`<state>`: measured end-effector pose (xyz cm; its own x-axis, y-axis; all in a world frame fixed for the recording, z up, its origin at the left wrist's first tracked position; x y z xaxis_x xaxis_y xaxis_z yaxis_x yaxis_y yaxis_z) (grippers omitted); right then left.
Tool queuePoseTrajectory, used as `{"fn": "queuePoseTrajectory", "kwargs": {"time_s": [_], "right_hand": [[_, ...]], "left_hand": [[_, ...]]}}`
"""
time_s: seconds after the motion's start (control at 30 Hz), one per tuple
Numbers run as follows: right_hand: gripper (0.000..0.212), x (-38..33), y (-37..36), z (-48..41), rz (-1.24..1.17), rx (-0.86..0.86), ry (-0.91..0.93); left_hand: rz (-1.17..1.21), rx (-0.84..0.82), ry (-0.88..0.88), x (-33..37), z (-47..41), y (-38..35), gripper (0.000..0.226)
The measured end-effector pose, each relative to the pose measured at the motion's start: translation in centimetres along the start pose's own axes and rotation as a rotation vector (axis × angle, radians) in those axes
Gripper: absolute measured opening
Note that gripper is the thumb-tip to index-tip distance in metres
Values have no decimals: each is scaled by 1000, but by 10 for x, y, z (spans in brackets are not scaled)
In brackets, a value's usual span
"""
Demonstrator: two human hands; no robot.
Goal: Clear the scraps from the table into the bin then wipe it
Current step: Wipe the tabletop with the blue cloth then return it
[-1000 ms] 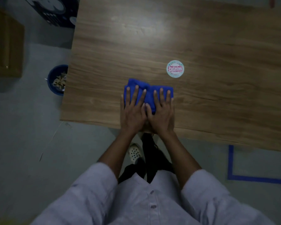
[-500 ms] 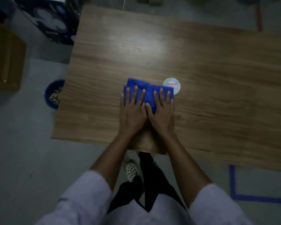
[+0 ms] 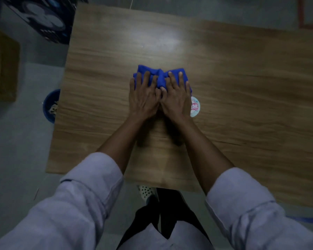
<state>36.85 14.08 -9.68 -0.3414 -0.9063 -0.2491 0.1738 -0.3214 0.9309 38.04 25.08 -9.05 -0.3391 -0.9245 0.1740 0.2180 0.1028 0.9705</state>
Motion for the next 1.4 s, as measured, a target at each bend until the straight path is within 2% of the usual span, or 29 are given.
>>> {"fn": "queuePoseTrajectory", "kwargs": {"time_s": [0.27, 0.43, 0.53, 0.77, 0.93, 1.17, 1.33, 1.4], "right_hand": [[57, -20, 23, -83, -34, -61, 48], [54, -12, 22, -94, -96, -88, 108], [52, -8, 18, -69, -90, -79, 114], [48, 25, -8, 62, -176, -65, 233], [49, 57, -15, 119, -94, -80, 206], [54, 65, -16, 137, -94, -19, 63], [56, 56, -12, 105, -81, 53, 54], [63, 50, -4, 82, -97, 90, 53]], "left_hand": [[9, 28, -20, -18, -78, 19, 54], [36, 134, -38, -36, -67, 21, 51], [64, 140, -9, -28, -39, 12, 50], [126, 119, 3, 10, 90, -18, 55], [114, 111, -57, 50, 145, -26, 53], [-50, 253, -130, 65, 144, -21, 50], [-77, 268, -68, 58, 109, -26, 51], [-84, 264, -43, 56, 90, -23, 52]]}}
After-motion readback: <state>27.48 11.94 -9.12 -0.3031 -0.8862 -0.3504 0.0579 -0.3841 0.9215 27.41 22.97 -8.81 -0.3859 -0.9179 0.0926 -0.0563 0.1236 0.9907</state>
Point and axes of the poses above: each hand's wrist, its own z-axis away from the middle knuckle, its own y-axis out of the back of the hand, x = y × z, the point moved 10 cm from there along -z, towards the middle knuckle, and after that the axes turned 14 degrees about -y, right-handed, at the moved point
